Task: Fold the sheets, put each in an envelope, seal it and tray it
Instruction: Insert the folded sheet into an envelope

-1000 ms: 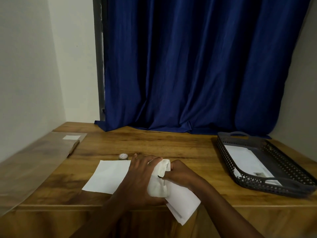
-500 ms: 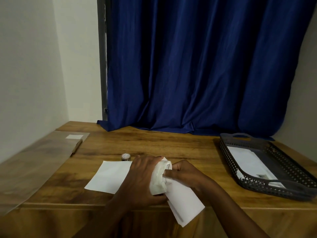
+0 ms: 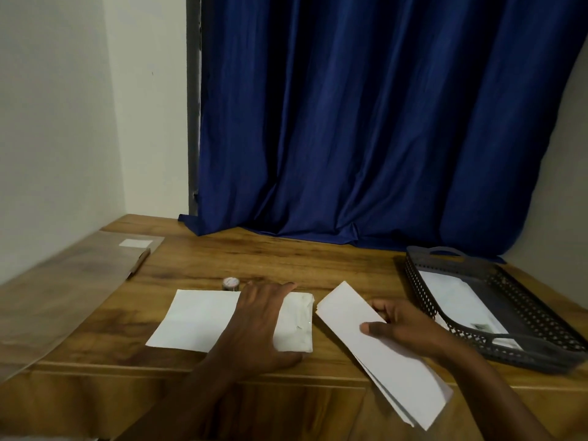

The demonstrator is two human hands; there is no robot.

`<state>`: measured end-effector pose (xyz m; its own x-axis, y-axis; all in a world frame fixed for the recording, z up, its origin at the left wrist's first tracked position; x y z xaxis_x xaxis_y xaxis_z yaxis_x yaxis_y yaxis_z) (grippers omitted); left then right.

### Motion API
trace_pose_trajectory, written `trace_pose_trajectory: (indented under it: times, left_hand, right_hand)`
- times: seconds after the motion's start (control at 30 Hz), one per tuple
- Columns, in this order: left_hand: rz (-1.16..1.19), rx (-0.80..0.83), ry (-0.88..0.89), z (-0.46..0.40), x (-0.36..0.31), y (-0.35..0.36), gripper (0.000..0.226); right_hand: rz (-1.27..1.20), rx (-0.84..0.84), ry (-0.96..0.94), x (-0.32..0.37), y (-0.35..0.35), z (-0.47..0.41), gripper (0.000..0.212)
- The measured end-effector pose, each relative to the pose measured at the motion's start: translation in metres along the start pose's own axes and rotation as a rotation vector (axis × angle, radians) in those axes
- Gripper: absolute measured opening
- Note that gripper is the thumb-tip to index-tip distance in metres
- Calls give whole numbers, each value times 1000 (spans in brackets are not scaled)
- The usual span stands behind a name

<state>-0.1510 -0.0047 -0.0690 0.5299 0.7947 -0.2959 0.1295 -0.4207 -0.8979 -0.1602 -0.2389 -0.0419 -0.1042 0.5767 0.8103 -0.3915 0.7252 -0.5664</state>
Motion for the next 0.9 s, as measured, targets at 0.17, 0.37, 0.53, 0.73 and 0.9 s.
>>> trace_pose_trajectory:
  times: [0.17, 0.37, 0.53, 0.73, 0.9]
  left_hand:
    - [41, 166, -71, -5, 4, 13, 115]
    - [93, 238, -105, -13, 27, 37, 88]
    - [91, 379, -111, -11, 16, 36, 106]
    - [45, 349, -77, -9, 10, 32, 111]
    - [48, 293, -67, -9, 7, 27, 107]
  right_hand:
    - [-36, 51, 38, -22, 13, -13, 18]
    - [-134, 18, 134, -51, 14, -29, 18]
    - [-237, 30, 163, -59, 15, -29, 22]
    - [-216, 7, 187, -59, 11, -29, 22]
    - [-332, 45, 212, -53, 19, -30, 27]
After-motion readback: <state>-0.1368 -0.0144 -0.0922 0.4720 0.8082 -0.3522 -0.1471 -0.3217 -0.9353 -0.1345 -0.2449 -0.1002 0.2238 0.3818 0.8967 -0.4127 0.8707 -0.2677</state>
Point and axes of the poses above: each hand's wrist, its own z-axis away from the middle knuckle, its own y-axis out of the palm, x = y × z, the point moved 9 cm from there along -z, towards the middle knuckle, and after that the axes turned 8 degrees about x, right-handed, at the moved point
